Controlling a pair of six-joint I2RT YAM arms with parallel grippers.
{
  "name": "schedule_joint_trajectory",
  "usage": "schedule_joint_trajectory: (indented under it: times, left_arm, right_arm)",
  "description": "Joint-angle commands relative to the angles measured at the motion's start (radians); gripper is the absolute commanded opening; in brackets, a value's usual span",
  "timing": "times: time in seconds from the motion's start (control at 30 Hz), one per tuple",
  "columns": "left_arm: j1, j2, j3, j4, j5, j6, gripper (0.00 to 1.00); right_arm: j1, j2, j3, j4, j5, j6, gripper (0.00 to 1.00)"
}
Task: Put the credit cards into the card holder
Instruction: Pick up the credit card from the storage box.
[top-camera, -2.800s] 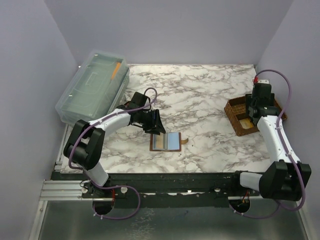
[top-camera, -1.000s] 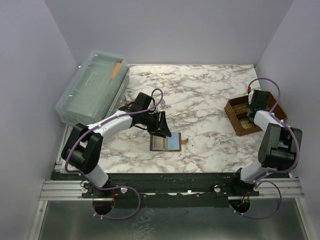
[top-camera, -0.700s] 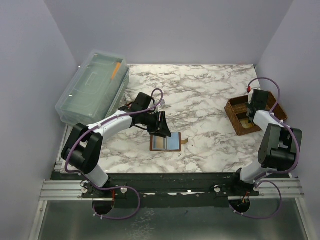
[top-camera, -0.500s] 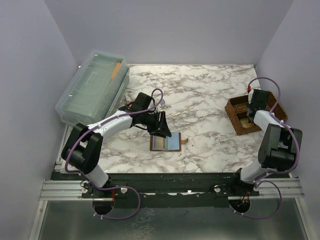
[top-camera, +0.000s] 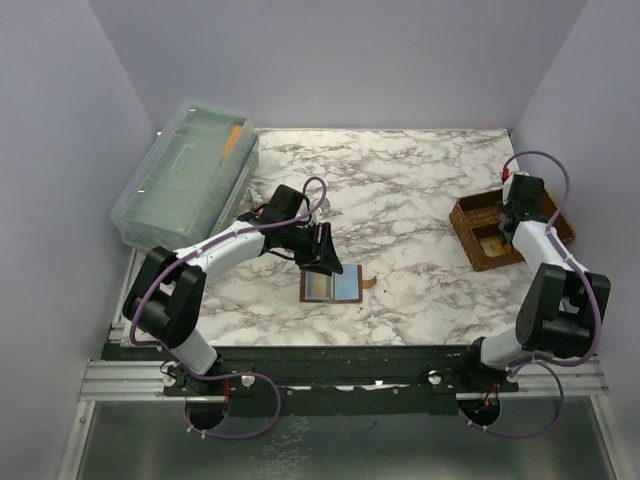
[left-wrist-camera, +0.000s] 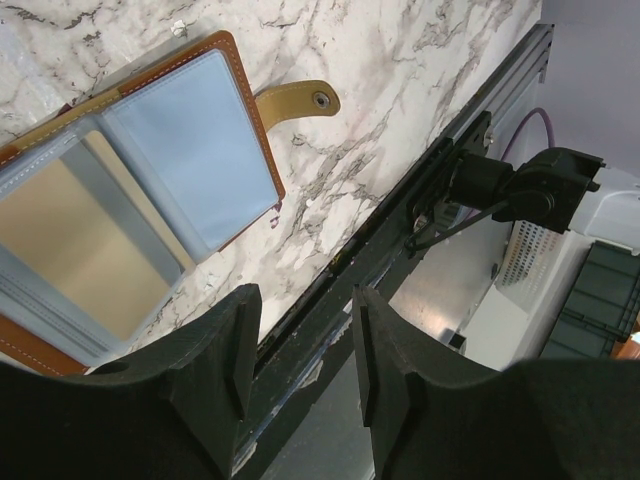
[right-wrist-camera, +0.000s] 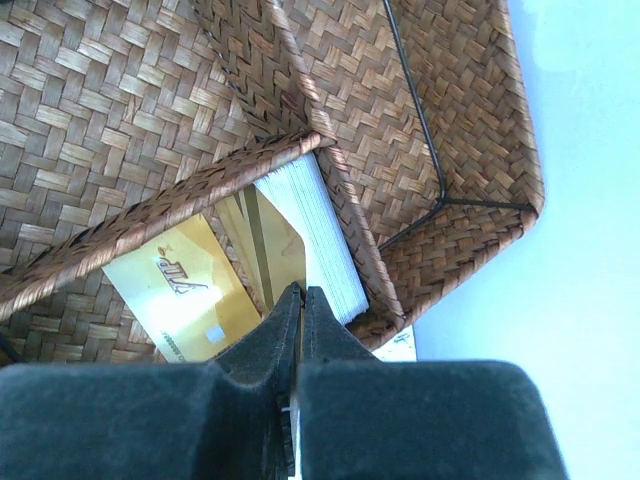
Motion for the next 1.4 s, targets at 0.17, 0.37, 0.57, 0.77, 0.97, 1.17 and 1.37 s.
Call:
schedule_joint_trajectory:
  times: [0.17, 0.37, 0.57, 0.77, 0.97, 1.17, 1.37]
  left_arm:
    - [0.000, -0.003, -0.021, 0.021, 0.024, 0.018, 0.48]
    - [0.000, -0.006, -0.024, 0.024, 0.011, 0.020, 0.48]
    - [0.003, -0.007, -0.025, 0.026, 0.003, 0.021, 0.49]
    - [0.005, -0.009, -0.027, 0.028, 0.006, 0.021, 0.49]
    - [0.005, -0.012, -0.027, 0.031, 0.022, 0.019, 0.49]
    - [0.005, -0.016, -0.029, 0.032, 0.031, 0.018, 0.49]
    - [0.004, -0.017, -0.030, 0.033, 0.040, 0.018, 0.49]
  right_arm:
    - [-0.010, -0.084, 0.059, -0.147, 0.046, 0.104, 0.00]
    - [-0.010, -0.122, 0.079, -0.181, 0.013, 0.201, 0.00]
    - [-0.009, -0.160, 0.064, -0.177, -0.009, 0.232, 0.00]
    - [-0.009, -0.146, 0.096, -0.215, -0.012, 0.296, 0.02]
    - [-0.009, -0.112, 0.064, -0.141, -0.067, 0.270, 0.48]
    - [-0.016, -0.030, 0.062, -0.092, -0.110, 0.235, 0.45]
    - [-0.050, -0.028, 0.016, -0.051, -0.172, 0.215, 0.43]
